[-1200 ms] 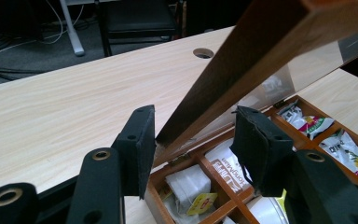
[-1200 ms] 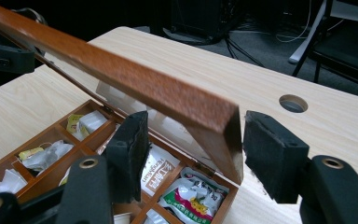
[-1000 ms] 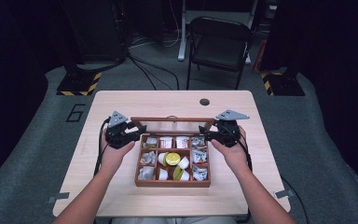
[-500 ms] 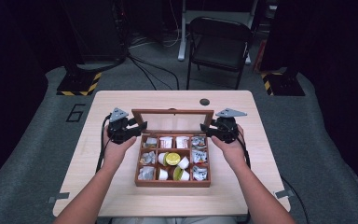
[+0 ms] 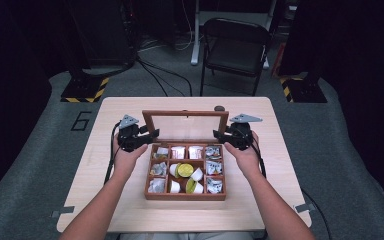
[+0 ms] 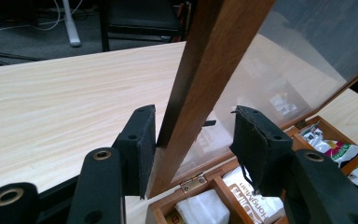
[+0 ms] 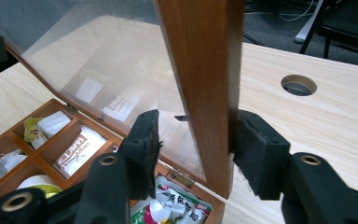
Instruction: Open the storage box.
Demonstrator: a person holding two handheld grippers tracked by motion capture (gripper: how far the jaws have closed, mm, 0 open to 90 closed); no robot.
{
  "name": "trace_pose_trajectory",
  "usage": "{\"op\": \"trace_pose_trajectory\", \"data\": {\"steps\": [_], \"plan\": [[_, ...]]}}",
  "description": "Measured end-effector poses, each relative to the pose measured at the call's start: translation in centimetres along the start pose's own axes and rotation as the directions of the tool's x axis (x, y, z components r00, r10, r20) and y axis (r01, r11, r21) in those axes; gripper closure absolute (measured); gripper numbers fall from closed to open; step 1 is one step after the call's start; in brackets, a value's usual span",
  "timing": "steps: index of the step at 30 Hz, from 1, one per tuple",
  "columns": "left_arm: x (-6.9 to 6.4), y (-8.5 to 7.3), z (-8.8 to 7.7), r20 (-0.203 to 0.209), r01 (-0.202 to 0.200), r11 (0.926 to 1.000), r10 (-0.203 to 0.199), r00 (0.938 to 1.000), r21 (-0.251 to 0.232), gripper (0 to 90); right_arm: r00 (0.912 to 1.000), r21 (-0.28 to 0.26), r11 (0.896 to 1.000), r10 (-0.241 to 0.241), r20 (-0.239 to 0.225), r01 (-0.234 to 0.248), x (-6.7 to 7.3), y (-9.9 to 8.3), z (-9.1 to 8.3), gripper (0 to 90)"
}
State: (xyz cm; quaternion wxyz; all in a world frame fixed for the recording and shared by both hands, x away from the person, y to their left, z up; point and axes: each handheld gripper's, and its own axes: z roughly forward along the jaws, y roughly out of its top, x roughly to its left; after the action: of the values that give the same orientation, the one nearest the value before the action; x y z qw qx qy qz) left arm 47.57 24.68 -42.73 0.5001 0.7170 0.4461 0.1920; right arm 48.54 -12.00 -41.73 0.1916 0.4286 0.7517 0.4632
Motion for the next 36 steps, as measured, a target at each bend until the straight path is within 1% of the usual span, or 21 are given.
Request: {"op": "trace_pose_trajectory", "data": {"steps": [1, 2, 3, 5, 6, 9, 10, 11, 12, 14, 15, 18, 21, 23, 24, 25, 27, 31, 33, 35, 36], "plan": [[0.1, -0.1, 0.2, 0.001, 0.012, 0.9999, -0.012, 0.9999, -0.002, 49.0, 1.0, 0.001, 1.0, 0.001, 0.001, -0.001, 0.1, 0.0, 0.1, 48.8], [0.2, -0.2, 0.3, 0.009, 0.016, 0.9998, -0.016, 0.9998, 0.01, 49.0, 1.0, 0.0, 1.0, -0.005, 0.003, 0.005, 0.0, -0.1, 0.3, 48.5], [0.4, -0.3, 0.5, 0.01, 0.025, 0.9997, -0.025, 0.9996, 0.008, 49.1, 1.0, 0.002, 1.0, 0.005, 0.005, -0.005, 0.0, -0.3, 0.5, 48.4], [0.4, -0.6, 0.6, 0.009, 0.035, 0.9994, -0.036, 0.9993, 0.003, 49.3, 0.9999, 0.0, 1.0, 0.008, 0.006, -0.008, -0.1, -0.4, 0.7, 48.3], [0.5, -0.6, 0.7, 0.007, 0.033, 0.9994, -0.033, 0.9994, 0.002, 49.4, 0.9999, 0.006, 1.0, 0.016, 0.006, -0.016, -0.1, -0.4, 0.8, 48.2], [0.5, -0.6, 0.8, 0.005, 0.029, 0.9996, -0.029, 0.9996, 0.0, 49.6, 0.9999, 0.003, 1.0, 0.012, 0.002, -0.012, -0.3, -0.6, 1.0, 48.0], [0.5, -0.6, 0.8, 0.006, 0.036, 0.9994, -0.036, 0.9993, -0.001, 49.8, 0.9998, 0.006, 1.0, 0.018, 0.002, -0.018, -0.4, -0.7, 1.1, 47.9], [0.6, -0.6, 0.9, 0.007, 0.036, 0.9993, -0.036, 0.9993, 0.005, 49.7, 0.9995, 0.012, 0.999, 0.031, -0.001, -0.031, -0.4, -0.8, 1.2, 47.8], [0.6, -0.7, 0.9, 0.007, 0.033, 0.9994, -0.033, 0.9994, 0.009, 49.7, 0.9995, 0.008, 0.999, 0.032, -0.001, -0.032, -0.5, -0.9, 1.3, 47.7], [0.6, -0.8, 1.2, 0.003, 0.037, 0.9992, -0.037, 0.9993, 0.013, 49.6, 0.9994, 0.018, 0.999, 0.036, -0.003, -0.035, -0.6, -1.0, 1.6, 47.6], [0.7, -0.8, 1.2, 0.003, 0.03, 0.9994, -0.03, 0.9995, 0.02, 49.4, 0.999, 0.025, 0.999, 0.045, 0.0, -0.045, -0.6, -1.1, 1.7, 47.5], [0.7, -0.9, 1.3, 0.005, 0.043, 0.9989, -0.043, 0.9991, 0.018, 49.3, 0.9989, 0.027, 0.999, 0.046, 0.003, -0.046, -0.6, -1.2, 1.9, 47.2], [0.8, -0.9, 1.4, 0.007, 0.042, 0.9989, -0.043, 0.9991, 0.019, 49.3, 0.999, 0.031, 0.999, 0.044, 0.003, -0.044, -0.7, -1.3, 2.1, 46.5], [0.8, -1.1, 1.6, 0.004, 0.046, 0.9985, -0.046, 0.9989, 0.029, 49.1, 0.9986, 0.032, 0.998, 0.053, 0.001, -0.053, -0.7, -1.4, 2.3, 45.9], [0.8, -1.2, 1.7, 0.0, 0.045, 0.9987, -0.045, 0.999, 0.021, 48.7, 0.998, 0.037, 0.997, 0.063, 0.001, -0.063, -0.7, -1.4, 2.3, 45.5], [0.7, -1.3, 1.8, 0.0, 0.048, 0.9983, -0.048, 0.9988, 0.034, 48.2, 0.9985, 0.033, 0.998, 0.055, 0.004, -0.055, -0.7, -1.5, 2.4, 45.1], [0.7, -1.4, 2.1, -0.007, 0.042, 0.9983, -0.041, 0.9991, 0.04, 47.2, 0.9976, 0.028, 0.997, 0.068, 0.012, -0.069, -0.5, -1.7, 2.6, 44.5], [0.7, -1.5, 2.4, -0.019, 0.054, 0.9982, -0.053, 0.9984, 0.029, 46.9, 0.9969, 0.02, 0.997, 0.069, 0.039, -0.069, -0.4, -2.1, 3.0, 44.6], [0.8, -1.6, 2.5, -0.018, 0.069, 0.9973, -0.069, 0.9974, 0.025, 47.0, 0.9963, 0.014, 0.997, 0.077, 0.038, -0.078, -0.5, -2.2, 3.1, 44.7], [0.9, -1.6, 2.5, -0.018, 0.071, 0.9972, -0.071, 0.9973, 0.023, 47.1, 0.9955, 0.013, 0.996, 0.083, 0.045, -0.084, -0.6, -2.3, 3.2, 44.8], [0.9, -1.7, 2.5, -0.016, 0.073, 0.9971, -0.073, 0.9972, 0.022, 47.2, 0.9949, 0.009, 0.996, 0.093, 0.04, -0.093, -0.6, -2.4, 3.3, 44.9]]}}
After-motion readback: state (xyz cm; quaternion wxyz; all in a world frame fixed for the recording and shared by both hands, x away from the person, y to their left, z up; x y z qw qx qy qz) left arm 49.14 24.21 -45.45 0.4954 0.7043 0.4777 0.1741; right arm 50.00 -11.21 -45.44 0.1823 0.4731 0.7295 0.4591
